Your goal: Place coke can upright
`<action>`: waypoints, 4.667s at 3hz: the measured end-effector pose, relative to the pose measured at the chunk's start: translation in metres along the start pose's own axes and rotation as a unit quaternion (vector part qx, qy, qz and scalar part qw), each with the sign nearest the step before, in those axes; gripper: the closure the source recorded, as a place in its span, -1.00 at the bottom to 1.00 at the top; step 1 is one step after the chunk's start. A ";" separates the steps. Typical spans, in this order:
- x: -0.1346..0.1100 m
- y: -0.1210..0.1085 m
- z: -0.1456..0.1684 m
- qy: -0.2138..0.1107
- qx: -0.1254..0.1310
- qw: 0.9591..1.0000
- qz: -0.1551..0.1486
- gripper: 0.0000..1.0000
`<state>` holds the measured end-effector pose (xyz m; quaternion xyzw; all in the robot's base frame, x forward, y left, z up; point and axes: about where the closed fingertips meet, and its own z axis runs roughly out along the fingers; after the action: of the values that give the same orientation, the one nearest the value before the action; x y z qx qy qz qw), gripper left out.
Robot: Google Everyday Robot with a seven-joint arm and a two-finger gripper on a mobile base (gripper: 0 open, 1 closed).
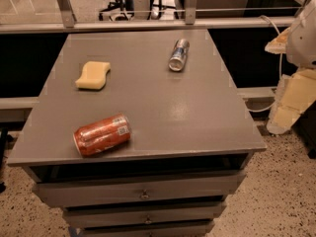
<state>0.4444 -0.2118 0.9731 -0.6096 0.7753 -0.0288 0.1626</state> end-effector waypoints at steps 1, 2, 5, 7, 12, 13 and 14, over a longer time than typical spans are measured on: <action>-0.038 -0.007 0.036 -0.033 -0.019 0.998 -0.042 -1.00; -0.081 -0.008 0.069 -0.083 -0.038 0.993 -0.077 -1.00; -0.223 0.056 0.138 -0.156 -0.107 0.971 -0.143 -1.00; -0.277 0.088 0.152 -0.180 -0.114 0.961 -0.174 -1.00; -0.320 0.126 0.187 -0.113 -0.072 0.945 -0.299 -1.00; -0.316 0.120 0.198 -0.087 -0.078 0.946 -0.301 -0.68; -0.313 0.113 0.205 -0.068 -0.083 0.947 -0.303 -0.21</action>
Offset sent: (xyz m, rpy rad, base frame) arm 0.0683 0.1586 -0.0699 0.2787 -0.0010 0.3553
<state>0.4613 0.1470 0.8198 -0.8278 0.5406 0.0285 0.1473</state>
